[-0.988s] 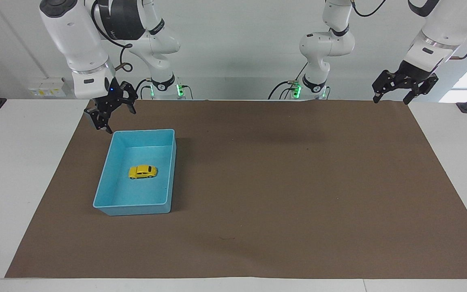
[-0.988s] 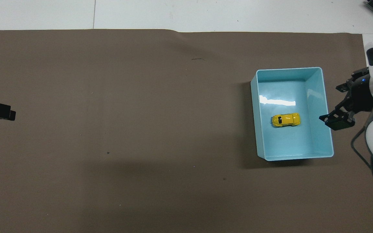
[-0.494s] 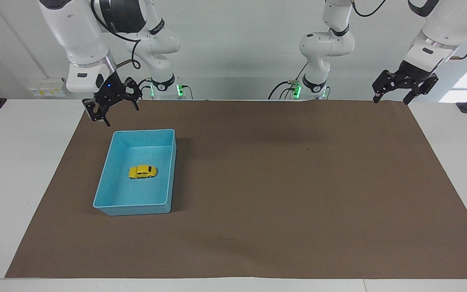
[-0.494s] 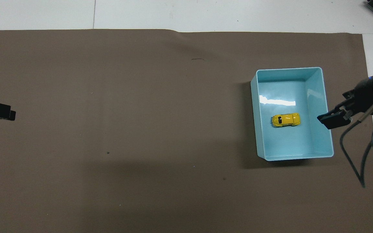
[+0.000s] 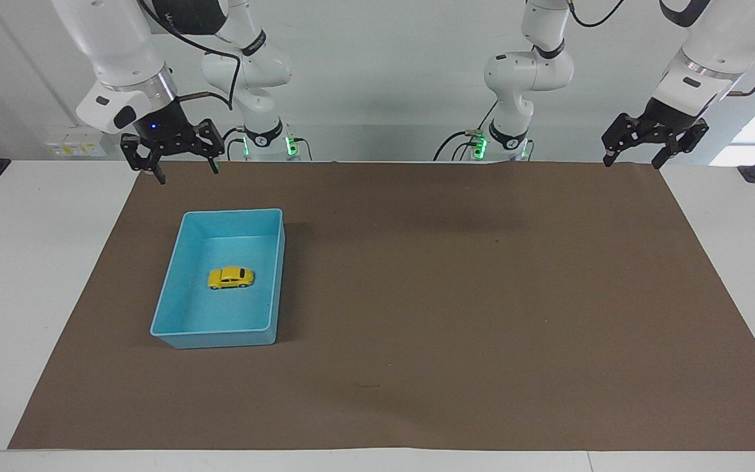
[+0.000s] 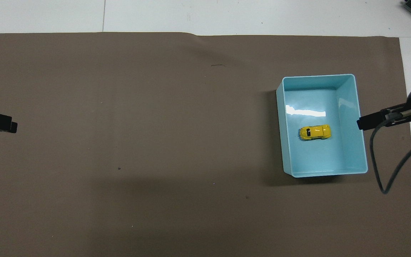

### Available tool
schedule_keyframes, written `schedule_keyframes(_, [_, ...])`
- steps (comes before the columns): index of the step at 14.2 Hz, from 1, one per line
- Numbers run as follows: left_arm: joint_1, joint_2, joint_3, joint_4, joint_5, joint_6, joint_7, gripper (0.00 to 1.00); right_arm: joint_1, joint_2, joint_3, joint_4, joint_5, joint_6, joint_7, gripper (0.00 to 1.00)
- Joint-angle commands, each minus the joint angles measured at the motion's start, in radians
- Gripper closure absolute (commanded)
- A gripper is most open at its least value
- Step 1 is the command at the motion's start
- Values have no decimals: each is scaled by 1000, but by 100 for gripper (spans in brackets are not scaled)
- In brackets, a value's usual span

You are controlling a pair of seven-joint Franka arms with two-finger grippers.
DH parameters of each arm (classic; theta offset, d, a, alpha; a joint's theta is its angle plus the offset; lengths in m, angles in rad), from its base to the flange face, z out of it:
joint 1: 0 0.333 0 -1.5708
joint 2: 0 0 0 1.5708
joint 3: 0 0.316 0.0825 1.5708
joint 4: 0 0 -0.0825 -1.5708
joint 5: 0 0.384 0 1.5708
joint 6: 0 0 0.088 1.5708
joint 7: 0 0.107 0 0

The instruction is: Wind up and store yellow beetle car

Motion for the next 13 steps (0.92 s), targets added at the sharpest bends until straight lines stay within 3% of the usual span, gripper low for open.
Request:
schedule_keyframes(1, [6,-20,-2,-12,1,-12,1,0,4,-1,-9,15,13,-17,125,0])
schedule_keyframes(13, [6,-20,-2,-12,1,-12,1,0,6,-3,-38,13,13,-3,151,0])
